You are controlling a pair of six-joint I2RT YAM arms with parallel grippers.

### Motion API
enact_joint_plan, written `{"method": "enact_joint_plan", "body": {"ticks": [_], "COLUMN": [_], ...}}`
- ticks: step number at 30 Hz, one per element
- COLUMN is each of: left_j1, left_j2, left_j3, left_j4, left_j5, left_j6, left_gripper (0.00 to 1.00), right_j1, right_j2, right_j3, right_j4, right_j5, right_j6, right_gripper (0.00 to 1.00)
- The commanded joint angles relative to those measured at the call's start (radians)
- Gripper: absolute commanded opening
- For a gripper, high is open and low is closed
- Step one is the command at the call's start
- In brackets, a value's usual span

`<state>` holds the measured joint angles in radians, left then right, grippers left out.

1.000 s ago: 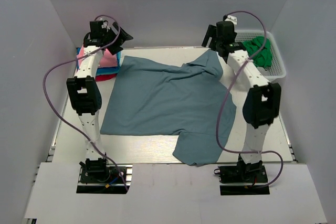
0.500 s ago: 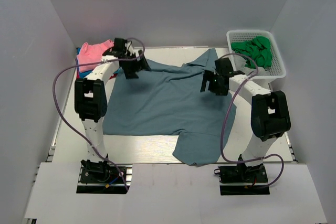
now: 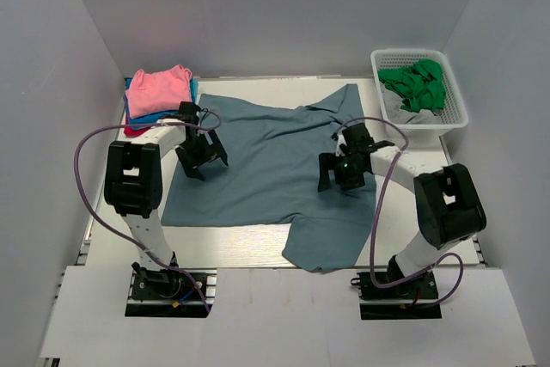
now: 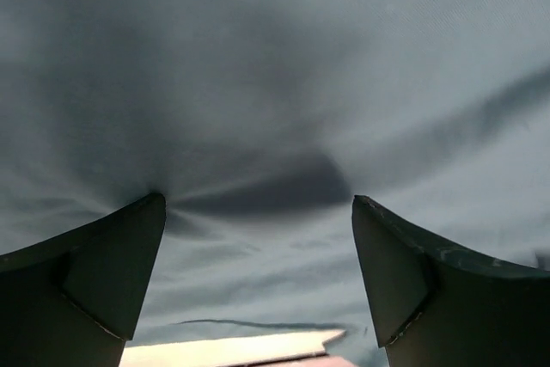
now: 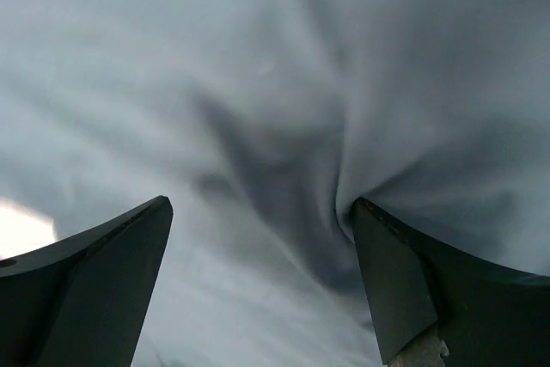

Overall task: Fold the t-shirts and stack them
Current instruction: Flatten out the tshirt

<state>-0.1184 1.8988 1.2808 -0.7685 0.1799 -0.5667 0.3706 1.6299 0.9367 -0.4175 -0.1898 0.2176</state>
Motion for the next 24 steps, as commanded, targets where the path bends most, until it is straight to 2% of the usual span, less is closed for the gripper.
{"method": "enact_joint_plan", "body": {"ticks": [1,3,7,10,16,19,24], "left_j1": [0.010,0.010,-0.001,-0.024,-0.076,-0.119,-0.155], "left_j2": [-0.041,-0.032,0.006,0.031,0.031,0.055,0.068], "left_j3": [0.015,0.081,0.242,0.344,0.296,0.261,0.151], "left_j4": [-0.077,-0.113,-0.123,-0.100,0.046,0.057,0.069], "left_j5": [-0.182,-0.213,-0.203,-0.113,0.087,0.112,0.142], "left_j6": [-0.024,-0.024,-0.004,0.033,0.045,0.045,0.045], "left_gripper": [1.00,1.00,1.00,1.00,1.00,1.00,1.00], "right_j1": [0.072,0.120,0.129,0.117,0.033,-0.024,-0.067], "right_j2": [-0.036,-0.073,-0.090,-0.068,-0.033,0.021,0.166], "right_j3": [-0.058,-0.056,0.069,0.184,0.293,0.355,0.432], "right_j4": [-0.075,-0.078,-0.099,-0.150,-0.139,-0.112,-0.057], "right_j5": [-0.230,-0.214,-0.163,0.031,0.286,0.297,0.271], "right_j6": [-0.102,-0.110,-0.083,-0.011,0.133,0.193,0.180], "right_gripper": [0.90,0.90,0.90,0.90,0.90,0.90,0.90]}}
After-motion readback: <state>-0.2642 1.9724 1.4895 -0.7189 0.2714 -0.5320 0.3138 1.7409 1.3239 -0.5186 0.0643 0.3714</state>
